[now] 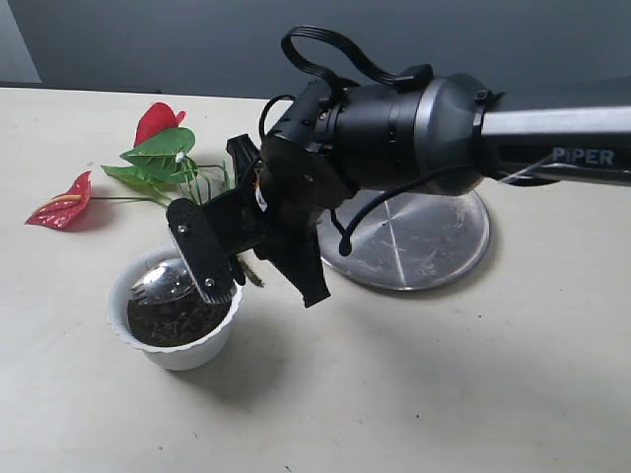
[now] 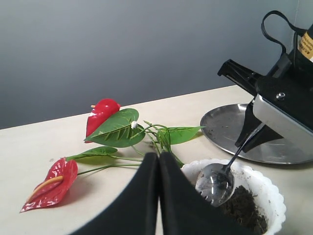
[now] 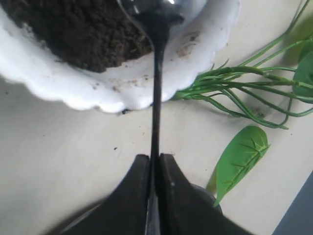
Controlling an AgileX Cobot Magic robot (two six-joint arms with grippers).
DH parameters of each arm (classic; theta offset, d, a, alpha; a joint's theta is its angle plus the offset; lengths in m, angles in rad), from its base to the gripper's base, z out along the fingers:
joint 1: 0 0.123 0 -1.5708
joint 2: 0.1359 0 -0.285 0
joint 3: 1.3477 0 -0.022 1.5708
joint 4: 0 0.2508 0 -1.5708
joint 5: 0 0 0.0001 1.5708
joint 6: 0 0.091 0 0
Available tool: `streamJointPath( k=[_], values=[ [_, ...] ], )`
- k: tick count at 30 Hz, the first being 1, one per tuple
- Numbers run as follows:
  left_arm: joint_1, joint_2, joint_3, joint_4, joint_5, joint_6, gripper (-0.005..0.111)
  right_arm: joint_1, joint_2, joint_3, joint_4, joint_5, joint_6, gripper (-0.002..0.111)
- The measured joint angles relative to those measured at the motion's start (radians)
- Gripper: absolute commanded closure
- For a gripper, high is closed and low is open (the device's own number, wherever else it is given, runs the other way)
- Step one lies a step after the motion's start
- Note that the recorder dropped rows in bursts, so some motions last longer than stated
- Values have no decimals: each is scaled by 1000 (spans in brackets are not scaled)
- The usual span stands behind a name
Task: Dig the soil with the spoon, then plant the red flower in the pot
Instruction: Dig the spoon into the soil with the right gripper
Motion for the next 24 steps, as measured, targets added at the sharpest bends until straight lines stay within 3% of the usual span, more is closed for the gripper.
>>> streamJointPath(
  k=[24],
  values=[
    [0, 0, 0, 0, 0, 0, 106, 6, 33, -1, -42, 67, 113, 109]
  ],
)
